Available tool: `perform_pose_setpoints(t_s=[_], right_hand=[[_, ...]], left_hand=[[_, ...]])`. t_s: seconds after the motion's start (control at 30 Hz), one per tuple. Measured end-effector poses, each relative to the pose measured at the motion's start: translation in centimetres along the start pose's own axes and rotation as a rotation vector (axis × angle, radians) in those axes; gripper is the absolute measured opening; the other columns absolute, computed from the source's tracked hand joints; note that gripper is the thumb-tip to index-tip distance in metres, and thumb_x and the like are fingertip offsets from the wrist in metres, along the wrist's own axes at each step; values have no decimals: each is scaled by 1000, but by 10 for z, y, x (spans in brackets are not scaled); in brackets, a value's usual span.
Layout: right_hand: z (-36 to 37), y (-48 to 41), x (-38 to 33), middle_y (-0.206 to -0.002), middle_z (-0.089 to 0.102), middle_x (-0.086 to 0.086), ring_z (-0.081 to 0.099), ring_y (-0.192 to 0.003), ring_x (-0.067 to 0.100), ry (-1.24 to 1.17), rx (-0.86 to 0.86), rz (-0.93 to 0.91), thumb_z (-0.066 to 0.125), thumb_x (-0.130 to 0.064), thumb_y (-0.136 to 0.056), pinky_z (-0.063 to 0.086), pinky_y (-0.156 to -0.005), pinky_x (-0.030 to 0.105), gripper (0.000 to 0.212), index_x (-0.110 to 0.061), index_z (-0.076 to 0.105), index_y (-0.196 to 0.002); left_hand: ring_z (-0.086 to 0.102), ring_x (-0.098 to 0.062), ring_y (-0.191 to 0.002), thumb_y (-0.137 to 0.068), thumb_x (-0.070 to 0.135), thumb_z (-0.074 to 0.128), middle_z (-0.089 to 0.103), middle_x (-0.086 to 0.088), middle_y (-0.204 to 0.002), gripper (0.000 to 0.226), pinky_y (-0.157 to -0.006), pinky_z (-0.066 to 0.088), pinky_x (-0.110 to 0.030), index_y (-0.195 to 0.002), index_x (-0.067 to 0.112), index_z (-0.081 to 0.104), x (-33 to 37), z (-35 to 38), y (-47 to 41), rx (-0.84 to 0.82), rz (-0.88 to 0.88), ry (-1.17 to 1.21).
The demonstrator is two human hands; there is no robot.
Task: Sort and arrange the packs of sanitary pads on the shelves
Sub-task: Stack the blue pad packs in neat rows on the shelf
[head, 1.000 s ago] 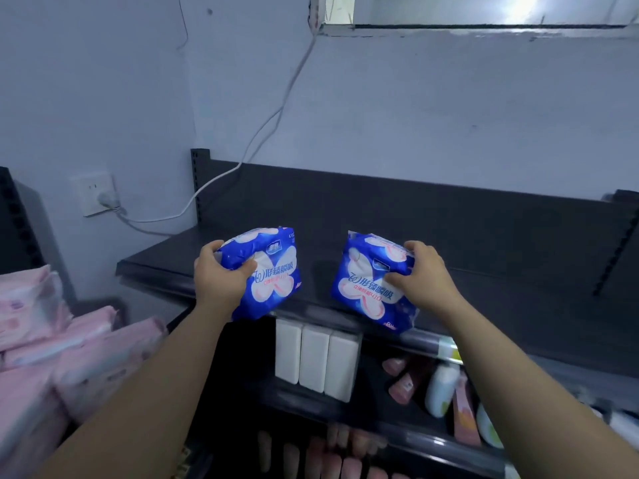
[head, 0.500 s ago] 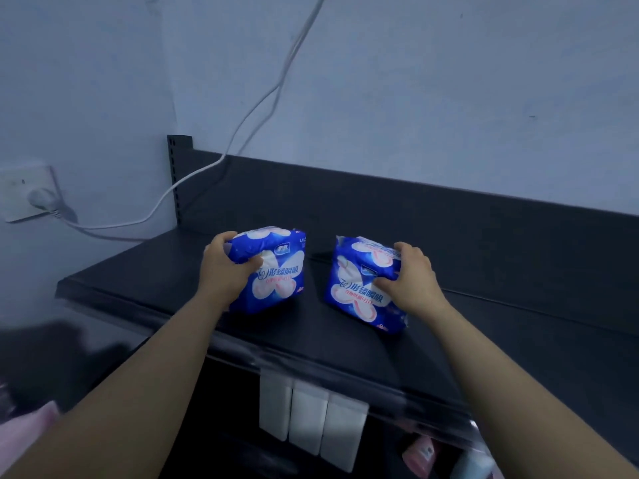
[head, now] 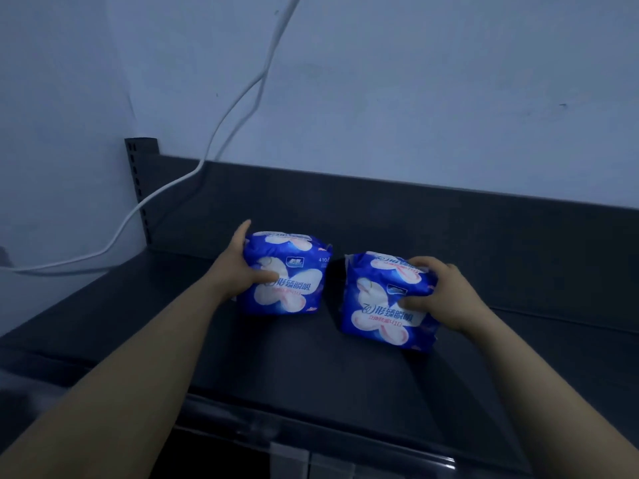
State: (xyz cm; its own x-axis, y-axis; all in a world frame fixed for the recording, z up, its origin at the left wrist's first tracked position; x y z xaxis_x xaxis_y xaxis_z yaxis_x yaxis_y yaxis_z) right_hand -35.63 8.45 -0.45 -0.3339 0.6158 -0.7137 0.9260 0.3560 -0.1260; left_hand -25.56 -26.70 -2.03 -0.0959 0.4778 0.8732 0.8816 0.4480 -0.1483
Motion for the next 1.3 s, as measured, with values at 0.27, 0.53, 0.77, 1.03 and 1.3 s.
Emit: perform_pose_setpoints(t_s=[0.27,0.53,0.77,1.03,1.3], right_hand=[[-1,-9,13,-129,35,-7,47,-107,13,-32,-19,-3,83,-18,-73,42,-58,12,66,-45,46,-120],[5,-13,18,-130,34,-6,49,-109,14,-69,-41,-14,85,-16,-71,46,-59,15,71,-45,45,-121],[-1,-3,-2,-124,43,-6,54,-102,8,-97,-12,-83,88,-15,-65,48,-61,14,68,-42,54,-117],[55,12,-71,-120,43,-11,50,-102,-1,-104,-123,-233,89,-15,-62,42,-74,7,69,-44,53,-114],[108,5,-97,-137,28,-9,45,-117,6,-301,-100,-231,87,-24,-64,46,-94,27,105,-34,22,-146]], left_hand=[[60,-18,-104,-71,6,82,62,-6,-120,62,-91,48,-34,-120,21,48,-9,25,-45,31,0,92],[54,-12,-114,-80,17,77,55,7,-129,77,-92,40,-27,-145,22,35,-21,32,-41,22,0,97],[54,-19,-117,-88,28,69,53,-5,-135,63,-91,40,-27,-142,11,41,-16,2,-5,230,-68,63],[68,-33,-96,-81,65,60,71,-9,-103,56,-84,55,-44,-108,16,64,3,37,33,-352,-356,85],[68,-27,-104,-85,41,69,74,-3,-105,39,-91,51,-45,-116,19,65,-13,9,38,-221,-295,270]])
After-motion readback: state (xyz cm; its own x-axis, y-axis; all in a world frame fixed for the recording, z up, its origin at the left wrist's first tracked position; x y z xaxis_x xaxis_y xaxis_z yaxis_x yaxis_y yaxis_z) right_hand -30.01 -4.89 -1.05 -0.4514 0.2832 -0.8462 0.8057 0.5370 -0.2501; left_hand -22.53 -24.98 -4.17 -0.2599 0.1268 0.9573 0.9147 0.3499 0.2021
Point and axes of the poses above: each hand's wrist, its own y-axis away from the middle knuckle, its own z-axis out of the palm, x = y × z, the point moved 10 cm from there along -y, towards the middle knuckle
